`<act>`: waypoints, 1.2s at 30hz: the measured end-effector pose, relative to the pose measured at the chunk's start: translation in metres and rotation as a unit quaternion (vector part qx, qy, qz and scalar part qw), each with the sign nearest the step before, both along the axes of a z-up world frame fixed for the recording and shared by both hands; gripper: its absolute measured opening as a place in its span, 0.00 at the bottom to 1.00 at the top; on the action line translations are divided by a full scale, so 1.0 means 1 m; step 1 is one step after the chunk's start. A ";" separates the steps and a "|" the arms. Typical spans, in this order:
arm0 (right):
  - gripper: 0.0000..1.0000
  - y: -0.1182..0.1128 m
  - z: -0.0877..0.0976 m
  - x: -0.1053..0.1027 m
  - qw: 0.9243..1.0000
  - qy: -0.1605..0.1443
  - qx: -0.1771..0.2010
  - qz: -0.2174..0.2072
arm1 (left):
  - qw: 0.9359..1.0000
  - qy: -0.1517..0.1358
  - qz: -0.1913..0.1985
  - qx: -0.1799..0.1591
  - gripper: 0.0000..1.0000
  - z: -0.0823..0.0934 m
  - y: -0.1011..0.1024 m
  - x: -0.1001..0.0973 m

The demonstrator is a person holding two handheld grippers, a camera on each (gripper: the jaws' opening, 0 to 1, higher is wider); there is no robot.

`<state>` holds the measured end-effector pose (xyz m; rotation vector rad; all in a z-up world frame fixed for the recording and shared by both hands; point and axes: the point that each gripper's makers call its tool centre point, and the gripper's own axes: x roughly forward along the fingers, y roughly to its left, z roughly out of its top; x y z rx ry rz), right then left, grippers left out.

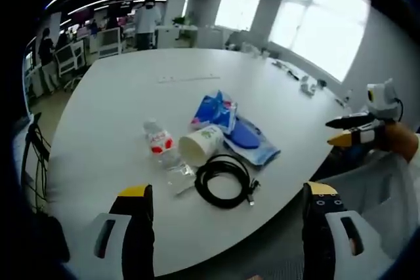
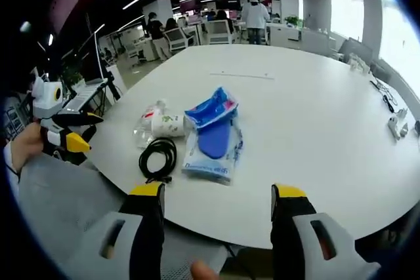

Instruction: Arrange the tabletop items into an orderly group along one side of the table until the central work area is clear of visible clutter.

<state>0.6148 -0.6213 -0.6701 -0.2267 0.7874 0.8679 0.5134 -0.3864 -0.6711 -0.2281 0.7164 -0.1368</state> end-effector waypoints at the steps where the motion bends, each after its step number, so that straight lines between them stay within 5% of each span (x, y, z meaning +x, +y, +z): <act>1: 0.63 0.000 -0.001 0.000 1.000 0.000 -0.002 0.002 | 1.000 -0.003 0.001 -0.001 0.91 0.001 0.000 0.001; 36: 0.63 0.006 -0.006 0.003 1.000 0.006 -0.001 0.018 | 1.000 -0.001 0.024 0.001 0.90 0.001 0.009 -0.003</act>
